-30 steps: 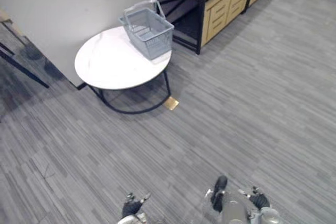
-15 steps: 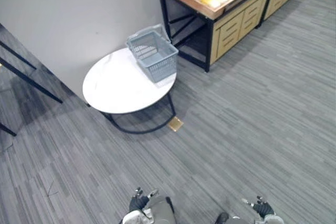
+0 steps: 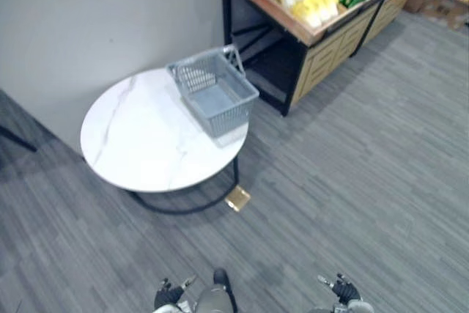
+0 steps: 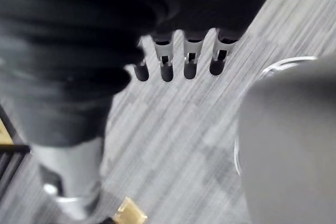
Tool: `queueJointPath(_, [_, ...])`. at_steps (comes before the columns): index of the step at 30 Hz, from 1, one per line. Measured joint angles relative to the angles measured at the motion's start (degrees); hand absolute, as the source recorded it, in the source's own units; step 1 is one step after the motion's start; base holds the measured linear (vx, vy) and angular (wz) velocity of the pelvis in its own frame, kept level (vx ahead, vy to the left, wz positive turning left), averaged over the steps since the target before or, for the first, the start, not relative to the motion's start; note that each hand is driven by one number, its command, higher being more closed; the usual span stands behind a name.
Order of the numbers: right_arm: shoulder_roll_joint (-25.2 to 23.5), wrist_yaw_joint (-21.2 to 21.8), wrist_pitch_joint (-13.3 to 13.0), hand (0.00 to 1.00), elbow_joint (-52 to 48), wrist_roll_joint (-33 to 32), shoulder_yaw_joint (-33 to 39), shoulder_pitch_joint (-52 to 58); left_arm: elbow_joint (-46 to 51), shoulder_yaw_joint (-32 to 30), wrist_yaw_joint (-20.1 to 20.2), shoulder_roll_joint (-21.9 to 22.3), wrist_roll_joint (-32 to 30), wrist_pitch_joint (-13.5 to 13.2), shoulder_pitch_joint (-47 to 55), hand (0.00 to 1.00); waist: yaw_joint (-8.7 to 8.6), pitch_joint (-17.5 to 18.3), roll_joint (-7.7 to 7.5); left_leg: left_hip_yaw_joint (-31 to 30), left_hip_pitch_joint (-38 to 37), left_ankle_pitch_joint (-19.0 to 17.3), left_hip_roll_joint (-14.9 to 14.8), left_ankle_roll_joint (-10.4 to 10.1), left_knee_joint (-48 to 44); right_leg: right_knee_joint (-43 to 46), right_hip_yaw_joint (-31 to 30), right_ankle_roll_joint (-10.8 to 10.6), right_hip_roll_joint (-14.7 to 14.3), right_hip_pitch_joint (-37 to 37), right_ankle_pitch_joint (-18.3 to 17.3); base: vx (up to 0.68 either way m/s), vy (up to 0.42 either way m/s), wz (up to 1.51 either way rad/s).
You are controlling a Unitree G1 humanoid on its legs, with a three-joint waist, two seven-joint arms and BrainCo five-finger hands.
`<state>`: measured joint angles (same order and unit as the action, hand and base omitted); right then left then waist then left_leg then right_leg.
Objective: Pick vegetable in the basket
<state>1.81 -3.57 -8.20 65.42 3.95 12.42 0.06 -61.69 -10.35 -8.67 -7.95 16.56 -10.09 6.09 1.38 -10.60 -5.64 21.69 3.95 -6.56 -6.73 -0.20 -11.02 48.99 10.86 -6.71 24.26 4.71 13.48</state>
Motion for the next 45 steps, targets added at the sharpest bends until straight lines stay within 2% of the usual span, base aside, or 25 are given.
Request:
queueJointPath(2, [0.70,0.15,-0.10,0.00,-0.45,0.22,0.01,-0.20,0.02,1.35,0.04,-0.18,-0.34,0.67,-0.03,0.00,-0.41,-0.13,0.14,-0.68,-5.77,-1.81,0.60,0.56,1.77,12.50,0.08,0.99,-1.30,6.22,-8.33,0.46,0.090,0.32])
queueJointPath(3, [1.12,0.21,-0.18,0.00,-0.64,0.38,0.31,-0.39,0.11,1.58,0.05,-0.11,-1.45,0.66,-0.08,0.00,-0.88,-0.15,0.25,-1.46,-9.27,-2.29,1.11,0.05,3.49,12.41,3.60,2.03,-2.47,9.15,-15.14,0.45,0.043,0.38])
queueJointPath(5, [1.34,0.20,-0.10,0.00,-1.22,0.37,0.86,-0.43,0.16,1.37,0.06,0.17,-1.66,0.67,-0.28,0.00,-1.97,-0.23,0.37,-2.63,-11.43,-2.77,1.31,-0.22,4.61,5.69,8.86,3.59,-3.15,10.80,-18.80,0.43,-0.042,0.56])
queueJointPath(7, [1.76,0.24,-0.01,0.00,-1.45,0.41,1.41,-0.45,0.18,0.88,0.05,0.93,-1.66,0.68,-0.66,0.00,-2.65,-0.59,1.00,-3.87,-13.32,-3.21,0.89,-0.94,6.01,-8.83,13.62,3.80,-5.02,11.39,-18.86,0.43,-0.144,0.60])
queueJointPath(8, [1.78,0.26,0.07,0.00,-1.40,0.46,2.81,-0.26,0.17,0.88,0.14,1.29,-1.66,0.68,-1.34,0.00,-2.77,-0.64,1.39,-5.32,-14.14,-4.09,0.29,-2.32,6.47,-21.39,14.06,2.24,-7.07,11.40,-17.32,0.44,-0.258,0.56])
queueJointPath(9, [1.77,0.22,0.45,0.00,-1.03,0.48,3.75,0.01,0.13,0.82,0.19,1.56,-1.69,0.69,-1.30,0.00,-2.69,-0.69,1.47,-6.38,-15.22,-5.06,-0.17,-3.90,6.94,-33.46,12.98,1.02,-8.57,11.00,-14.58,0.45,-0.287,0.54])
queueJointPath(10, [1.66,0.23,0.49,0.00,-0.82,0.49,4.27,0.43,0.09,0.77,0.21,1.64,-1.74,0.71,-1.21,0.00,-2.73,-0.67,1.45,-6.93,-15.61,-5.71,-0.43,-4.82,6.91,-38.73,11.85,0.88,-9.00,10.61,-12.34,0.48,-0.337,0.50])
queueJointPath(11, [1.65,0.25,0.59,0.00,-0.22,0.50,5.34,1.15,0.06,-0.11,0.22,1.97,-1.79,0.73,-1.33,0.00,-2.71,-0.85,1.24,-8.38,-17.28,-7.57,-1.02,-6.90,7.37,-44.17,10.53,0.43,-9.01,9.51,-6.66,0.46,-0.344,0.38])
queueJointPath(12, [2.24,0.23,0.74,0.00,0.22,0.49,6.43,1.70,-0.05,-1.19,0.17,3.09,-1.99,0.72,-1.58,0.00,-2.59,-1.22,2.62,-8.36,-19.20,-8.31,-2.22,-7.61,8.45,-42.48,11.08,1.90,-10.38,8.75,-3.29,0.44,-0.326,0.23])
queueJointPath(14, [3.50,0.13,0.79,0.00,0.26,0.52,8.05,1.04,-1.64,-1.22,0.40,5.71,-3.27,0.69,-1.99,0.00,-2.59,-1.56,5.72,-8.36,-20.62,-6.59,-4.49,-8.03,8.96,-32.70,11.59,3.64,-11.43,11.45,-11.61,0.39,-0.214,0.03])
queueJointPath(17, [3.99,0.50,1.27,0.00,0.25,0.58,7.25,1.27,-2.18,-1.26,0.41,6.21,-4.40,0.65,-2.28,0.00,-2.65,-1.13,6.06,-10.20,-22.05,-1.68,-5.48,-8.61,7.42,-25.58,12.24,3.93,-10.64,10.97,-19.07,0.44,-0.280,0.14])
queueJointPath(19, [4.14,0.70,1.69,0.00,0.33,0.62,6.51,0.87,-2.24,-1.47,0.27,6.20,-4.39,0.64,-2.27,0.00,-2.35,-0.93,6.34,-11.64,-19.38,-0.59,-6.61,-8.94,1.12,-26.24,12.85,4.23,-11.53,9.52,-20.41,0.36,-0.221,0.07])
queueJointPath(21, [4.83,0.94,1.78,0.00,0.98,0.67,4.40,0.78,-2.02,-2.30,0.15,6.06,-4.37,0.66,-2.37,0.00,-2.75,-0.86,6.46,-15.42,-12.77,2.28,-7.72,-12.24,-12.22,-27.98,14.24,4.38,-11.77,6.84,-21.01,0.30,-0.140,0.22])
queueJointPath(23, [5.85,1.05,1.78,0.00,0.96,0.64,0.76,1.23,-1.72,-3.58,-0.14,5.81,-3.70,0.70,-2.84,0.00,-2.74,-1.10,5.95,-17.55,-5.39,12.86,-8.23,-14.14,-27.22,-29.02,14.73,4.73,-10.59,3.12,-21.66,0.37,-0.040,0.14])
queueJointPath(24, [6.21,1.04,1.75,0.00,0.88,0.60,-0.50,0.95,-1.85,-3.38,-0.20,5.68,-3.27,0.67,-3.00,0.00,-2.58,-1.24,5.85,-16.40,-1.29,10.33,-9.46,-15.13,-35.32,-31.18,15.14,4.67,-10.68,0.40,-21.68,0.35,-0.010,0.05])
queueJointPath(26, [6.33,0.79,1.68,0.00,0.82,0.42,-0.39,0.79,-1.54,-3.46,-0.34,5.60,-3.08,0.63,-3.63,0.00,-2.60,-1.29,5.94,-10.98,3.57,3.67,-10.73,-14.28,-38.75,-35.83,15.94,3.46,-10.74,-4.78,-20.85,0.31,0.013,0.09])
queueJointPath(27, [6.29,0.68,1.67,0.00,0.83,0.34,-0.39,0.65,-1.46,-3.42,-0.43,5.60,-3.00,0.58,-3.62,0.00,-2.52,-1.36,5.81,-9.09,4.46,2.34,-10.79,-13.70,-36.93,-36.98,16.27,3.02,-10.52,-6.16,-20.59,0.37,0.113,0.10])
queueJointPath(29, [6.26,0.33,1.59,0.00,0.72,0.18,0.06,0.36,-0.95,-3.19,-0.51,5.63,-2.04,0.23,-3.63,0.00,-2.59,-1.30,5.90,-2.42,5.24,1.78,-10.50,-10.41,-23.93,-38.53,17.51,1.80,-9.94,-8.63,-19.86,0.32,0.200,0.06])
queueJointPath(30, [6.55,0.22,1.60,0.00,0.65,-0.09,0.80,0.39,-1.13,-2.86,-0.63,5.80,-1.43,0.25,-3.52,0.00,-2.47,-0.69,6.90,3.19,4.26,6.20,-9.52,-4.23,-11.74,-39.02,17.93,0.47,-10.45,-9.21,-19.66,0.24,0.200,0.11])
queueJointPath(31, [5.98,0.12,1.64,0.00,0.63,-0.17,0.70,0.40,-1.11,-2.89,-0.88,5.63,-1.30,0.23,-3.56,0.00,-2.44,-0.20,6.46,3.68,3.05,6.26,-8.26,-4.12,-9.46,-39.40,17.74,0.14,-9.69,-9.18,-19.41,0.30,0.264,0.33])
queueJointPath(32, [5.23,0.31,1.60,0.00,0.64,-0.14,0.63,0.70,-0.76,-2.84,-1.27,5.25,-1.19,0.12,-3.64,0.00,-2.87,0.59,4.68,3.82,1.16,6.36,-5.07,-4.00,-2.99,-40.80,18.08,-0.61,-8.61,-9.00,-18.75,0.23,0.178,0.43])
queueJointPath(34, [4.70,0.30,1.63,0.00,0.73,0.02,0.77,0.92,-0.80,-2.76,-1.30,4.40,-1.14,0.19,-3.60,0.00,-2.80,0.82,3.53,3.73,-0.69,6.37,-2.91,-4.00,1.75,-42.09,18.74,-0.76,-8.06,-10.23,-18.64,0.23,0.138,0.37])
queueJointPath(39, [3.79,0.24,1.62,0.00,0.71,0.47,1.09,2.33,-1.00,-0.60,-1.17,3.73,-1.21,0.24,-0.61,0.00,-2.85,2.87,3.56,3.21,-7.42,9.06,-0.98,-5.27,11.42,-41.65,19.19,-0.98,-8.24,-13.53,-18.50,0.18,-0.013,0.17])
queueJointPath(42, [3.82,0.30,1.70,0.00,0.78,0.57,1.99,2.35,-1.10,-0.08,-1.05,3.93,-1.62,0.25,-0.06,0.00,-2.84,3.65,4.52,2.93,-7.35,9.46,-1.70,-5.80,13.01,-41.47,19.44,-1.10,-9.46,-13.29,-18.42,0.09,-0.077,0.09])
queueJointPath(45, [3.84,0.30,1.79,0.00,0.80,0.65,3.03,3.04,-1.10,-0.09,-0.88,3.50,-1.66,0.25,0.42,0.00,-2.71,3.83,4.39,2.76,-8.23,9.72,-2.98,-6.18,13.01,-38.42,19.93,-1.07,-10.07,-13.38,-18.40,0.09,-0.099,0.13])
